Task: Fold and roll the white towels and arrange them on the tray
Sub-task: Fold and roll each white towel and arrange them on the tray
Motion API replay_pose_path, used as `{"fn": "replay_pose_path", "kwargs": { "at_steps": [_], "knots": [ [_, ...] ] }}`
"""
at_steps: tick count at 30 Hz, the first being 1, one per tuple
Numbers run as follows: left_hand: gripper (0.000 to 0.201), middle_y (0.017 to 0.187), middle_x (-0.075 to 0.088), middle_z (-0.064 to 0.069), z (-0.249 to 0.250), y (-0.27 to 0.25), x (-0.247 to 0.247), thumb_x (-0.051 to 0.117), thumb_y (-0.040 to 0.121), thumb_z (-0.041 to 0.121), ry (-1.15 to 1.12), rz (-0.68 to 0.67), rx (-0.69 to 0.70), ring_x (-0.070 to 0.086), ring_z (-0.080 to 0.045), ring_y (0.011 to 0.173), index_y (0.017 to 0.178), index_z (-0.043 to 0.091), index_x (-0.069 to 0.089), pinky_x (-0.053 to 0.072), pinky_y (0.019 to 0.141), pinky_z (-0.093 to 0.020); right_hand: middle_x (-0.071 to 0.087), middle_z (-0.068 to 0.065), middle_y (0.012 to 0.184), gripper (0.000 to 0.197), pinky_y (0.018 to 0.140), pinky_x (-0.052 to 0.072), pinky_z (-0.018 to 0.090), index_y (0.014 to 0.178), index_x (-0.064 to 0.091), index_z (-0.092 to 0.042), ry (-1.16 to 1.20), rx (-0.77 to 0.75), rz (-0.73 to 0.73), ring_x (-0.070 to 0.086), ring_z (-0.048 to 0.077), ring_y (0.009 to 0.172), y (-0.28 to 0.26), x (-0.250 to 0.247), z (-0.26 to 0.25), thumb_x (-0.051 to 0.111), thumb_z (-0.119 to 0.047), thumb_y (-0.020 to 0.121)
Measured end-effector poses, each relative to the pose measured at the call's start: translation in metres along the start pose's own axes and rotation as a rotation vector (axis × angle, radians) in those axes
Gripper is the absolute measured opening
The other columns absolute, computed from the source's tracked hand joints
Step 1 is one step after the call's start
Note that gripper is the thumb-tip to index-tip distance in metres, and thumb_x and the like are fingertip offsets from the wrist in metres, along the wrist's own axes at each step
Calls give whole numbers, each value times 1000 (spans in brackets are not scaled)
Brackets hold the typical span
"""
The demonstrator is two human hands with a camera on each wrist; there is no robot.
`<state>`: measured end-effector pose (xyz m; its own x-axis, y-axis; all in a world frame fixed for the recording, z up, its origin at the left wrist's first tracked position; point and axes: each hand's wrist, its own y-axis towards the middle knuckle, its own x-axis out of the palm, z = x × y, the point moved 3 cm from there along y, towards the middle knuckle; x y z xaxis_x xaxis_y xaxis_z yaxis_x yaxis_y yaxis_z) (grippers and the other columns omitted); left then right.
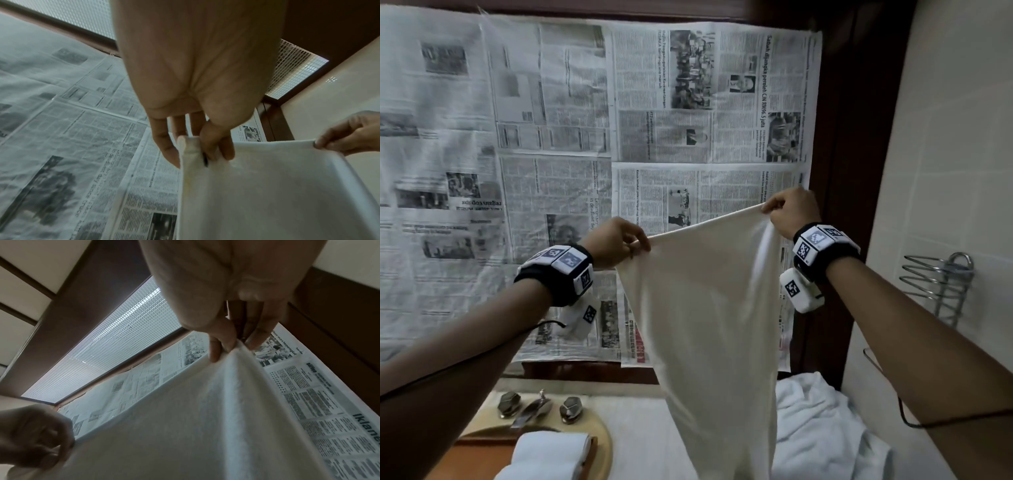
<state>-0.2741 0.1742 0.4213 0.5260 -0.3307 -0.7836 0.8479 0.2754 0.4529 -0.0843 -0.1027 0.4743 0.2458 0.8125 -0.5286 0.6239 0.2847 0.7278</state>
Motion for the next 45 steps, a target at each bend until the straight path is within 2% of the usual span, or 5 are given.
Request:
{"fn": "replay_pose_path", "kwargs": {
  "at_steps": [9,14,19,27,45],
  "knots": [
    [7,84,64,-1,33,14,-29,76,85,24,244,177,-82,62,-19,82,85,16,77,42,69,-23,75,7,90,26,90,55,35,80,78,-15,30,91,120,69,26,91,10,-19,-12,58,1,78],
    [11,89,73,-1,48,22,-39,82,78,24,305,137,-190,64,-16,81,86,17,79,50,74,-26,75,2,86,23,76,55,24,81,79,-13,78,149,67,69,18,83,6,-16,-22,58,-4,84],
    [12,85,74,-7,72,28,-28,74,85,8,-187,51,-227,70,-17,78,96,9,77,60,78,-28,72,-2,88,25,69,44,18,86,79,-17,185,137,-39,62,10,78,-1,-5,-39,58,-4,86],
    [29,105,67,-32,109,24,-10,74,78,-6,-916,161,-161,69,-30,84,104,-15,65,60,79,-33,72,2,89,32,65,58,26,106,66,-18,425,81,-74,70,15,81,-14,11,-62,76,-8,77],
    [13,90,71,-25,126,19,-8,68,86,-5,-881,179,-143,73,-29,79,98,-11,68,60,70,-28,74,6,101,60,85,57,32,137,48,-15,450,-74,-70,69,13,91,-39,14,-88,74,-6,84]
  ]
}}
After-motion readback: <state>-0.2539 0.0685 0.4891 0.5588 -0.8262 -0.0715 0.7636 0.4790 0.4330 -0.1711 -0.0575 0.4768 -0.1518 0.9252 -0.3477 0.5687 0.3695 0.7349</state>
